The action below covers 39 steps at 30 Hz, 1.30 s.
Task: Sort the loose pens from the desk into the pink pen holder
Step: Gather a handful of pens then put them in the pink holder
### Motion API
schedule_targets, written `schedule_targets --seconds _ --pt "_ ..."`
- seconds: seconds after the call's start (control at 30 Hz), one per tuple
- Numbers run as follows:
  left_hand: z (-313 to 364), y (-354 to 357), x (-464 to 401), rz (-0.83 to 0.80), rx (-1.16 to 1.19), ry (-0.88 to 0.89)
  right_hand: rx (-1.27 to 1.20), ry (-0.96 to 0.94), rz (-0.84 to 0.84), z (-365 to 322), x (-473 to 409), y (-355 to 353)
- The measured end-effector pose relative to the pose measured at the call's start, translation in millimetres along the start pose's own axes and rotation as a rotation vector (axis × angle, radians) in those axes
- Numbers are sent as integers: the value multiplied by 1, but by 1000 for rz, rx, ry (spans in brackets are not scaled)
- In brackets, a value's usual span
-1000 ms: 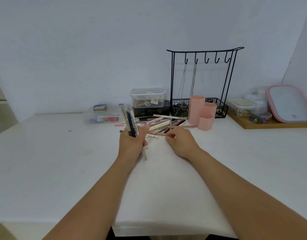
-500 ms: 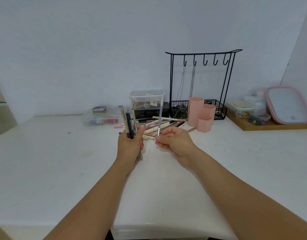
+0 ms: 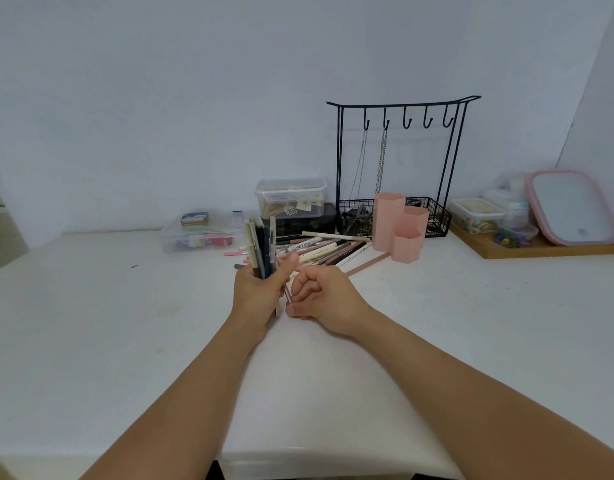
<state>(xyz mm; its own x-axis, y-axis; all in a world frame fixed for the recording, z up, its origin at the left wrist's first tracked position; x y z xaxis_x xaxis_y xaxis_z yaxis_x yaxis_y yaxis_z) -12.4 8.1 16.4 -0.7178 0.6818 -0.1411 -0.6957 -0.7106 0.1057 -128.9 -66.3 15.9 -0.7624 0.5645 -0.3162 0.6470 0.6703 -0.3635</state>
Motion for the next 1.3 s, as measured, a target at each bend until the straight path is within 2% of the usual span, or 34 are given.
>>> schedule_targets --seconds 0.1,0.3,0.4,0.47,0.5,0.6,0.63,0.73,0.83,0.93,1.13,1.23,1.3 --pt "1 0 1 7 -42 6 90 -32 21 2 -2 -2" --pt "-1 -1 0 6 -76 -8 108 -58 -24 5 -3 1" --pt "0 -1 0 6 -55 9 107 -50 -72 2 -1 -1" --pt "0 -1 0 12 -4 19 121 -14 -46 0 -4 -12" --pt "1 -1 1 14 26 16 176 -7 30 1 -7 -23" --pt "-1 -3 -1 25 43 3 559 -26 315 12 -13 -69" --pt "-1 -4 -1 32 32 7 653 18 310 20 -13 -80" --pt "1 -3 0 43 -20 13 868 228 140 46 -9 -93" --pt "0 -1 0 31 -83 -74 976 245 89 53 -11 -91" --pt "-2 2 -1 -40 -102 -140 973 208 130 47 -15 -91" --pt "-1 3 -1 -76 -86 -101 923 107 105 38 -14 -86" --pt "-1 1 0 -51 -96 -63 589 -76 234 17 -14 -79" --pt "0 1 0 -50 -79 -50 350 -128 283 -2 -12 -71"
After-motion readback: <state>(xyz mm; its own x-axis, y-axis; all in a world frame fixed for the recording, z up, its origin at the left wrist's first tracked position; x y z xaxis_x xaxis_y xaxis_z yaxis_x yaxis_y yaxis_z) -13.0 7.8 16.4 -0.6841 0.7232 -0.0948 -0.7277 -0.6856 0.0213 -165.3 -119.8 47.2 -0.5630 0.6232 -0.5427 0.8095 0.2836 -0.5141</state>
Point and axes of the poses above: each hand's wrist, its own x-axis away from the middle knuckle, its own y-axis out of the palm, z = x × y, the point moved 4 cm from there along -x, towards the middle knuckle, and after that the axes turned 4 degrees about -y, right-handed, at the moved point
